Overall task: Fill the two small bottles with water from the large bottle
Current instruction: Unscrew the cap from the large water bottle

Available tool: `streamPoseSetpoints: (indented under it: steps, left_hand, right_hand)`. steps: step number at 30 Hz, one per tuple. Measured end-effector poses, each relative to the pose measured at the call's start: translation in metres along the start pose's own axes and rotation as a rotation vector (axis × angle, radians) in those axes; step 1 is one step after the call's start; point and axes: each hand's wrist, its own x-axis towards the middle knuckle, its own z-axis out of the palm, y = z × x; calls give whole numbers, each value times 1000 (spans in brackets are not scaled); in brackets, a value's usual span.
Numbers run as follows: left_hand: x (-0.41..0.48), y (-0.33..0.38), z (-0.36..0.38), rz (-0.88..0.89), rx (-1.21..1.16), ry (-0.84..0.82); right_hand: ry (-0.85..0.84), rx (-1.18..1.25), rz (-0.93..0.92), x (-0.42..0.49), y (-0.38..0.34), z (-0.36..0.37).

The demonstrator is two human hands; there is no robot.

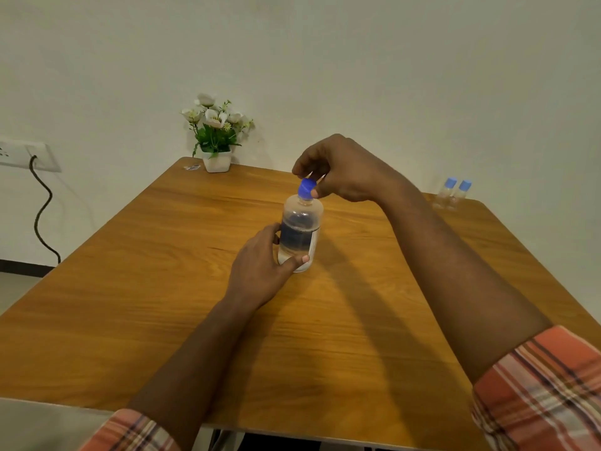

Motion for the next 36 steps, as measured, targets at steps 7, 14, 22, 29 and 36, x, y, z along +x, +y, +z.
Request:
streamPoseSetpoints:
  steps: [7, 14, 22, 29, 36]
  left_hand:
    - [0, -1, 1, 0, 15, -3]
    - [-1, -1, 1, -2, 20, -3]
    - [0, -1, 1, 1, 7, -3]
    - [0, -1, 1, 8, 12, -20]
    - [-3, 1, 2, 17, 4, -3]
  right_hand:
    - [7, -249, 79, 14, -8, -4]
    - [-183, -274, 156, 23, -19, -6]
    - [-164, -87, 104, 11, -10, -11]
    - [102, 305, 87, -17, 29, 11]
    - [411, 552, 124, -35, 45, 51]
